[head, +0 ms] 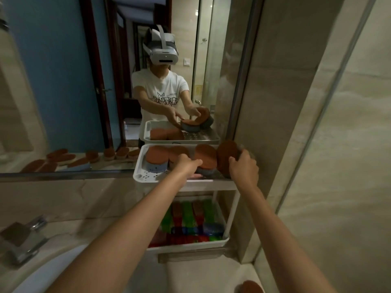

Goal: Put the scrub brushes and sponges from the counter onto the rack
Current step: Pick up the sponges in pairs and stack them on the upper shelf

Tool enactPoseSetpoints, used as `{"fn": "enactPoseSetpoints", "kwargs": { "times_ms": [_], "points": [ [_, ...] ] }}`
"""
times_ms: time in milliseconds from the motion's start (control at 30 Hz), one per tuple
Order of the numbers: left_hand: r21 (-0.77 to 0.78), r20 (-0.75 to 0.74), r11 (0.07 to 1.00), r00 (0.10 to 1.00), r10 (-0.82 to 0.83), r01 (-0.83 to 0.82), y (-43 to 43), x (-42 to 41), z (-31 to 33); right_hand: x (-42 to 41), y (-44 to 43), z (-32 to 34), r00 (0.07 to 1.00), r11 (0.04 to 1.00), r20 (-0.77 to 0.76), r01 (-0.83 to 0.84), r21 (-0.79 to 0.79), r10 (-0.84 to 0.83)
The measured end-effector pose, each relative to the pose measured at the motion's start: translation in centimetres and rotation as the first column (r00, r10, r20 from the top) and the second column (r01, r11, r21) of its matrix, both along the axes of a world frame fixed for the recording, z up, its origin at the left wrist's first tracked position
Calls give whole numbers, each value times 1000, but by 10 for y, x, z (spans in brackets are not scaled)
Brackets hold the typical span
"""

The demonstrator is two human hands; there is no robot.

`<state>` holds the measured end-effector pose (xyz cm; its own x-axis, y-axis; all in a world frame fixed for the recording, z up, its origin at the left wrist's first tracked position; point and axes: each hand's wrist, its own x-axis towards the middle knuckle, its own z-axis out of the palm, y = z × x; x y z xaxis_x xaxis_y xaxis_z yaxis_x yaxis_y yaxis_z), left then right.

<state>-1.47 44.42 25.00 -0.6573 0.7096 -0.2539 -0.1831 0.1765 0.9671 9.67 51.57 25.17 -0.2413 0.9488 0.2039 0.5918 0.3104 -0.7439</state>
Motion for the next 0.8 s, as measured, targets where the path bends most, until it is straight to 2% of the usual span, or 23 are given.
{"fn": "enactPoseSetpoints", "kwargs": {
  "times_ms": [67,133,233,333,400,433,467,533,600,800],
  "points": [
    [-81,-99,997,995,-11,3,5,-6,-6,-2,5,-5,997,1000,68,-23,-1,23],
    [-214,-337,977,940,-55,-19,7,-13,-11,-3,9,-6,991,998,128,-50,25,47],
    [-344,-690,934,700,-183,-95,3,-17,-8,-5,15,-7,976,994,205,-88,69,72],
    [-313,-863,946,440,-246,-85,-1,-15,-2,-8,18,-6,958,990,273,-114,83,88],
    [-410,-883,912,264,-388,-29,-2,-17,2,-9,20,-7,944,983,315,-137,120,94],
    [-490,-855,872,200,-478,-9,-2,-19,4,-10,21,-7,938,979,335,-147,144,92],
    [-564,-812,826,172,-558,13,-2,-21,5,-10,21,-8,931,974,354,-158,164,91],
    [-675,-707,733,211,-674,82,-2,-27,7,-9,22,-10,917,966,387,-180,187,96],
    [-719,-653,685,226,-723,113,0,-32,4,-10,23,-13,909,959,404,-194,205,97],
    [-724,-687,690,97,-720,-2,3,-34,-5,-15,23,-18,856,929,487,-306,209,172]
  ]
}}
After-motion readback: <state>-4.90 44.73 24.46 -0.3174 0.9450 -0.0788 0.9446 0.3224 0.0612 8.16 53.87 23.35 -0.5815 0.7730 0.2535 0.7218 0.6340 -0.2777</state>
